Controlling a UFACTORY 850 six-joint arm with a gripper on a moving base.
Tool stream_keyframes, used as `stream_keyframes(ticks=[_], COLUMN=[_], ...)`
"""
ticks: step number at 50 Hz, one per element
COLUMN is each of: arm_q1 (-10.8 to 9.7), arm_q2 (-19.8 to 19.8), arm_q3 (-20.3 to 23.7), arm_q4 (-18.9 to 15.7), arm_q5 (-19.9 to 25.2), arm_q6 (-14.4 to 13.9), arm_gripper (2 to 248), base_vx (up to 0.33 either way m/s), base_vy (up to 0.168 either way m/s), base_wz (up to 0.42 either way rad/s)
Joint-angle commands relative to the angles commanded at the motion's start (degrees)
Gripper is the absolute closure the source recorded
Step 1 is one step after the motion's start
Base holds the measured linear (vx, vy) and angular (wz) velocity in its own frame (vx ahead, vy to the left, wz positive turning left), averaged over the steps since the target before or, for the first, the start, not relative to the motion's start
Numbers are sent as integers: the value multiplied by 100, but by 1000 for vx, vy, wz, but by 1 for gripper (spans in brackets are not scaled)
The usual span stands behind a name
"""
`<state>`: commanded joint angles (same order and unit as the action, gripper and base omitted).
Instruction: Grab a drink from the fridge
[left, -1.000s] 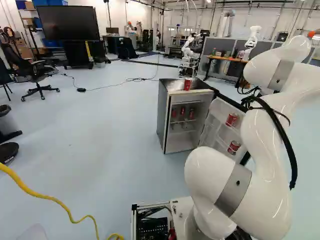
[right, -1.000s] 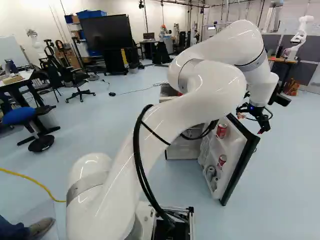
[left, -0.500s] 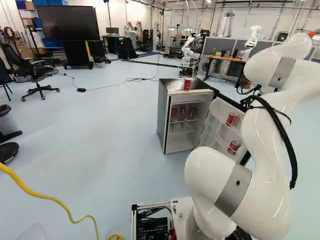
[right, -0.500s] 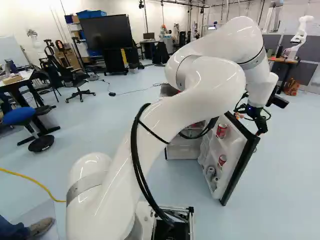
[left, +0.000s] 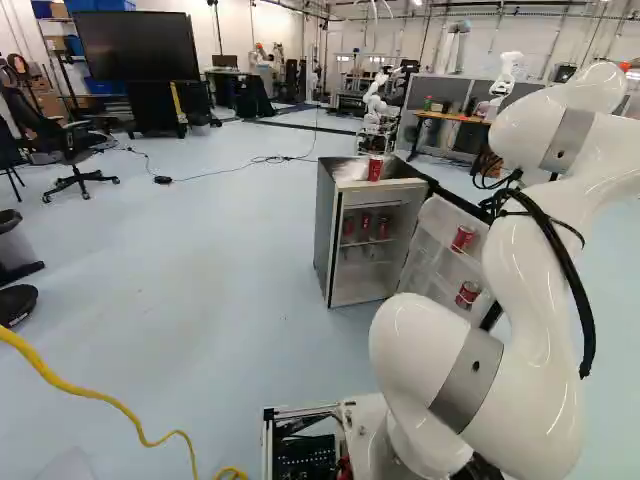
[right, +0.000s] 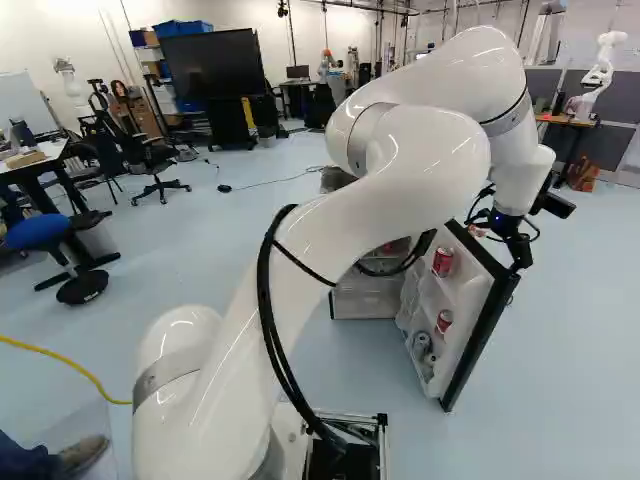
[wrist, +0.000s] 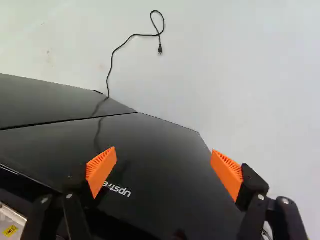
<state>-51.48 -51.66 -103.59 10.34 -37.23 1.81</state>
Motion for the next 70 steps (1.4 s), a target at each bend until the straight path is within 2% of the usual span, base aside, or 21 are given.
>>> stream_keyframes(ticks=[21, 70], arm_q1=[32, 245], arm_q2=[185, 849], arm_q3=[300, 1369], arm_q4=[0, 0], arm_q5=[0, 0], arm_q6=[0, 0], arm_gripper=[3, 3], base_vx=[0, 0], base_vy=[0, 0], base_wz=[0, 0])
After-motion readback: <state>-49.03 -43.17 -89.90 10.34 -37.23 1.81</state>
